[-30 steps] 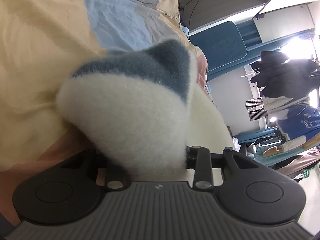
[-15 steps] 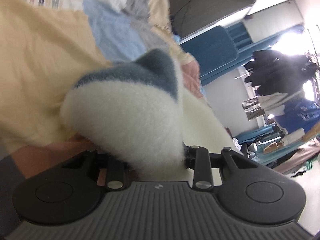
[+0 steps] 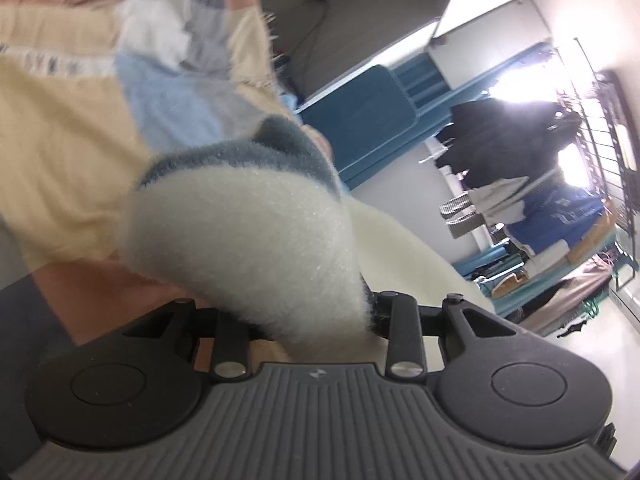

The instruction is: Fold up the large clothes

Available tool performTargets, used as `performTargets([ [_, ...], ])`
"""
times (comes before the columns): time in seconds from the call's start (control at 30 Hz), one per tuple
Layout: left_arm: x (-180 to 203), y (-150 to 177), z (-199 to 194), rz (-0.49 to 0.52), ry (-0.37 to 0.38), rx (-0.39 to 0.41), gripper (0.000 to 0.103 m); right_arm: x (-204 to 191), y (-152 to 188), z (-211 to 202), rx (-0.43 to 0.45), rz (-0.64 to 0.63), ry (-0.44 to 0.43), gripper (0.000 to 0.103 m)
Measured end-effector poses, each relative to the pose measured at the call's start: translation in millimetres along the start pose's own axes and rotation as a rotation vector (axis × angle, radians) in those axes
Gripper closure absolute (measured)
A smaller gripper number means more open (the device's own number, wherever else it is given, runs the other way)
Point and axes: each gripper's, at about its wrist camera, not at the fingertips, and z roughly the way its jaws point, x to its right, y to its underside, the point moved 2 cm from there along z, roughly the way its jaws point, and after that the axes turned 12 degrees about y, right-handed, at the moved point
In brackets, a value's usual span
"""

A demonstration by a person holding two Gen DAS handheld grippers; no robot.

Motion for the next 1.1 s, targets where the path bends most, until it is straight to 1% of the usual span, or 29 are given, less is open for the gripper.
performTargets([
  [0.1,33.3,-3.4,7.2,0.024,0.03,-0.004,0.066,-1.4,-23.6,-13.8,0.019,-0.015,-0.033,0.064],
  [0.2,73.3,-7.6,24.8,0.067,0.067,-0.024,0.066,1.6,-53.8,-26.9,0.052,-0.017,-0.048,0.064],
  [0.27,103.7,-9.9,40.9,0.1,0.098,-0.037,0.066,6.0,-77.1,-35.7,0.078,0.005,-0.058,0.064],
  [0.33,132.2,-10.6,59.9,0.121,0.124,-0.056,0.066,13.9,-102.7,-43.5,0.099,0.041,-0.066,0.064],
  [0.47,178.1,-3.9,107.3,0.16,0.162,-0.101,0.066,29.1,-149.2,-48.7,0.149,0.059,-0.049,0.064],
  [0.53,194.8,4.8,133.4,0.196,0.182,-0.123,0.066,42.6,-169.5,-47.0,0.166,0.074,-0.029,0.064],
  [0.6,204.1,13.8,158.8,0.201,0.193,-0.147,0.066,61.6,-182.6,-44.2,0.18,0.094,-0.011,0.064],
  [0.7,208.1,32.4,202.5,0.203,0.177,-0.197,0.066,93.4,-196.1,-38.1,0.189,0.125,0.025,0.064],
  [0.8,200.0,54.8,238.4,0.197,0.148,-0.25,0.066,125.9,-195.0,-26.1,0.179,0.164,0.066,0.064],
  [0.93,172.7,86.4,276.8,0.19,0.103,-0.319,0.066,174.1,-183.7,-4.3,0.135,0.222,0.12,0.064],
  [1.1,122.4,114.2,304.1,0.164,0.04,-0.391,0.066,211.3,-158.4,26.6,0.07,0.245,0.179,0.064],
])
